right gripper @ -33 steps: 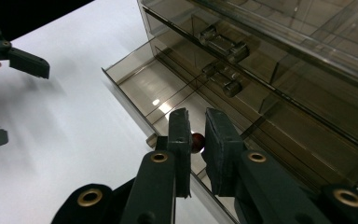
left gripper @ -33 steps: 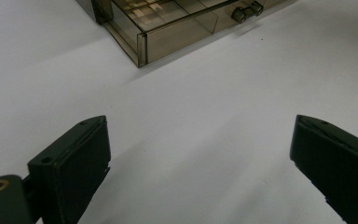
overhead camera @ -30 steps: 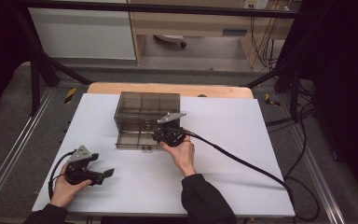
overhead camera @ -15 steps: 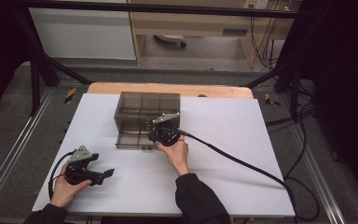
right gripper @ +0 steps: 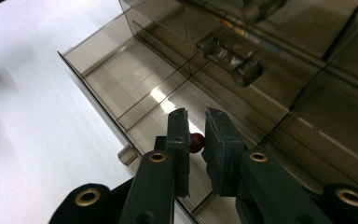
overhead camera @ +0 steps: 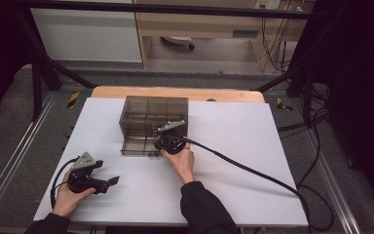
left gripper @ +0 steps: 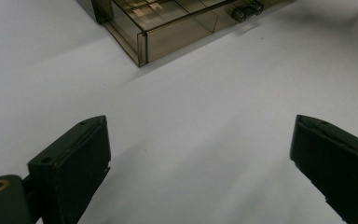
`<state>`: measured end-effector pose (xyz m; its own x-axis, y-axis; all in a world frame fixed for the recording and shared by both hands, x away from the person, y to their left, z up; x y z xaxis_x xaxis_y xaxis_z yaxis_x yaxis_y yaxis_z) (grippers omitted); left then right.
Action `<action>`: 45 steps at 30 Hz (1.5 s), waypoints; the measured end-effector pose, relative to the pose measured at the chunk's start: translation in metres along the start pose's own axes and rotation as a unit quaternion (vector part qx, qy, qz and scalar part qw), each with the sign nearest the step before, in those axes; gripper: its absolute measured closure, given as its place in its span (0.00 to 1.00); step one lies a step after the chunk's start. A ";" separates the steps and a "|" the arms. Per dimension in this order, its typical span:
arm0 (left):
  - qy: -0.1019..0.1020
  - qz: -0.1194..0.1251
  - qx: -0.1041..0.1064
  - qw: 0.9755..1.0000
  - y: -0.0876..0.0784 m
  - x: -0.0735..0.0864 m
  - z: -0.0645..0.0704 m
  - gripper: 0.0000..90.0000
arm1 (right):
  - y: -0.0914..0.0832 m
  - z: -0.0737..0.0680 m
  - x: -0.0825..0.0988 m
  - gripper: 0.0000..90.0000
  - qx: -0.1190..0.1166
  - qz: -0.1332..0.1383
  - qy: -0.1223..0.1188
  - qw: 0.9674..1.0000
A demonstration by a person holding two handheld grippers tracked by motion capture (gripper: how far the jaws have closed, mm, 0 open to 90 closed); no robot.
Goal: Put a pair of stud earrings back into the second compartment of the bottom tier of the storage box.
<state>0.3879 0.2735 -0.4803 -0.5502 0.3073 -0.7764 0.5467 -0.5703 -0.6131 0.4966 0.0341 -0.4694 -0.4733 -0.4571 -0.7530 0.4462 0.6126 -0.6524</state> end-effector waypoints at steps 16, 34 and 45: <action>0.000 -0.001 0.000 1.000 0.000 0.000 0.000 0.05 | -0.019 -0.005 -0.007 0.62 0.005 0.011 -0.014 1.000; 0.001 -0.002 0.000 1.000 0.001 0.001 0.001 0.05 | -0.075 -0.008 0.007 0.09 0.007 0.012 -0.020 1.000; 0.000 -0.003 0.000 1.000 0.001 0.001 0.001 0.05 | -0.117 0.017 0.053 0.02 0.015 0.015 0.002 1.000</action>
<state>0.3875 0.2720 -0.4815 -0.5531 0.3105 -0.7730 0.5431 -0.5693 -0.6173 0.4318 -0.0726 -0.4342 -0.4626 -0.4370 -0.7714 0.4816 0.6066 -0.6325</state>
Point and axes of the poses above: each handheld gripper's, and its own axes: y roughly forward along the jaws, x roughly out of its underside, z roughly to its right, the point moved 5 cm from there along y, roughly forward along the jaws, and after that the axes turned 4 degrees about -y, right-handed, at the moved point
